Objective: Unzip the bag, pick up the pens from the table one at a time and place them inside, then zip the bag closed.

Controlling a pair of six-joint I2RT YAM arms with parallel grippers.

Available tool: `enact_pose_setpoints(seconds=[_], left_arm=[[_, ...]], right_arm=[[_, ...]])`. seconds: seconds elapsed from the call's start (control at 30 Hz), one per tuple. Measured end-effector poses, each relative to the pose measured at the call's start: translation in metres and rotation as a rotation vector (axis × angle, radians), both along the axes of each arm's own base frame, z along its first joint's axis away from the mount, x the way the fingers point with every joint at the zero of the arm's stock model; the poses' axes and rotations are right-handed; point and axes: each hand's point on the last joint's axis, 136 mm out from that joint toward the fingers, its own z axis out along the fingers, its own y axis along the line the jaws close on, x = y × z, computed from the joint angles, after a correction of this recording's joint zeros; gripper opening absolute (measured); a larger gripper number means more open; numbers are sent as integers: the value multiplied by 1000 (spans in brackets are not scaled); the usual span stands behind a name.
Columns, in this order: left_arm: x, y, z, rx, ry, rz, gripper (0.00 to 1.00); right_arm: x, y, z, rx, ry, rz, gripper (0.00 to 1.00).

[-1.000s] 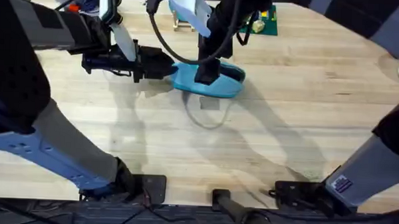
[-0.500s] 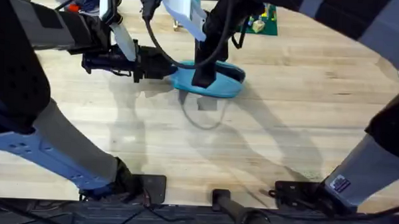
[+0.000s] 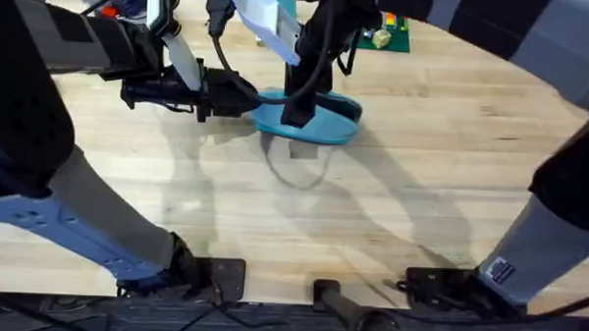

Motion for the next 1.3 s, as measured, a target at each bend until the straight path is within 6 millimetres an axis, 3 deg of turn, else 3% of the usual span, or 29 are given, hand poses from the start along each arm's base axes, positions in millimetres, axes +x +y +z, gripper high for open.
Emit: enact_pose_setpoints(seconds=[0.5, 0.63, 0.73, 0.87, 0.97, 1.3], left_arm=[[0, 0, 0, 0, 0, 0, 39], [0, 0, 0, 0, 0, 0, 39], [0, 0, 0, 0, 1, 0, 39], [0, 0, 0, 0, 1, 0, 39], [0, 0, 0, -1, 3, 1, 39], [0, 0, 0, -1, 4, 1, 38]], right_arm=[[6, 2, 1, 3, -28, -4, 607], [7, 1, -2, -7, -27, -6, 481], [8, 0, -4, -13, -28, -11, 316], [9, 0, -4, -15, -31, -14, 244], [9, 1, -4, -15, -33, -20, 54], [9, 1, -4, -14, -33, -20, 32]])
